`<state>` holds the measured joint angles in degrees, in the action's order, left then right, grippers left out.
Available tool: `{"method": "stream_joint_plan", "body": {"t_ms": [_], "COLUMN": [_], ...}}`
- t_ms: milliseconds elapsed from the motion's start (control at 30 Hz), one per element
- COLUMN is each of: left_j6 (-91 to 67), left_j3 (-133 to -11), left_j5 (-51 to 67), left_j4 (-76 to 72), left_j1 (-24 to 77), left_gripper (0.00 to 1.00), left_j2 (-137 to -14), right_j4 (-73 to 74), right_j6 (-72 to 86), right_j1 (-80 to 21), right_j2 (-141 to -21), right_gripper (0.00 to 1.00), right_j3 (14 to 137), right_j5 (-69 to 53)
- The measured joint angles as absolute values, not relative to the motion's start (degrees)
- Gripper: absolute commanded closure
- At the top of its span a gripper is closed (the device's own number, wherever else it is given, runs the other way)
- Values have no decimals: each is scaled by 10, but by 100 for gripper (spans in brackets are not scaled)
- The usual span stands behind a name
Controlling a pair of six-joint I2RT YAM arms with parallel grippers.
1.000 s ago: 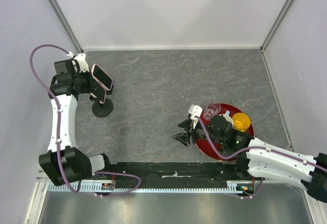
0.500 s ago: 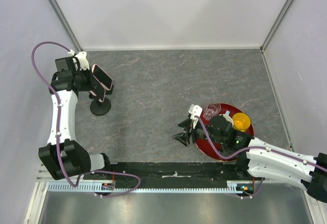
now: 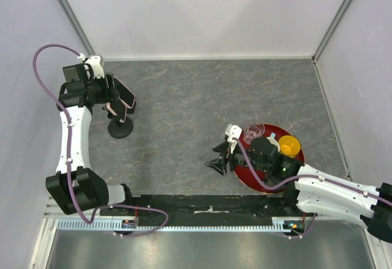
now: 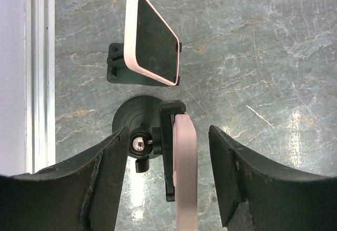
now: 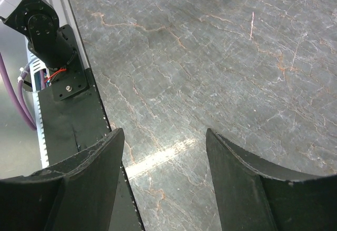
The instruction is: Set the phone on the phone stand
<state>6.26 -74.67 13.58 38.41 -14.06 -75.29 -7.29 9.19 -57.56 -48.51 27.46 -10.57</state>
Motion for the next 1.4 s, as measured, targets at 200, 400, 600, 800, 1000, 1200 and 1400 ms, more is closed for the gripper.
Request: {"method": "stream_joint_plan", "body": {"t_ms": [200,400,600,800,1000,1200,1400], "left_j6": [40,25,11,5,5,27,42], "left_j3": [-757,-751,-759,-784,-822,-864,-886], "left_j5": [136,135,122,106,91,86,89], "left_j4": [403,426,453,471,501,532,547], "left_j1": [-141,-141,-140,-138,-131,-117,-112], "left_gripper": [32,53,71,98,98,98,98], "left_j2": [-752,-729,-733,-777,-806,-842,-862], "right_j4": [-69,-68,-68,-68,-68,-69,-68], "right_j6": [93,94,97,98,98,97,97], "right_j1": [-575,-575,-575,-575,-575,-575,-575], "right_j2": [-485,-491,-495,-491,-490,-500,-510], "right_gripper": [29,29,28,28,28,28,28], "right_j3": [276,276,276,276,276,276,284], "right_j5": [-107,-108,-112,-111,-114,-131,-152]}}
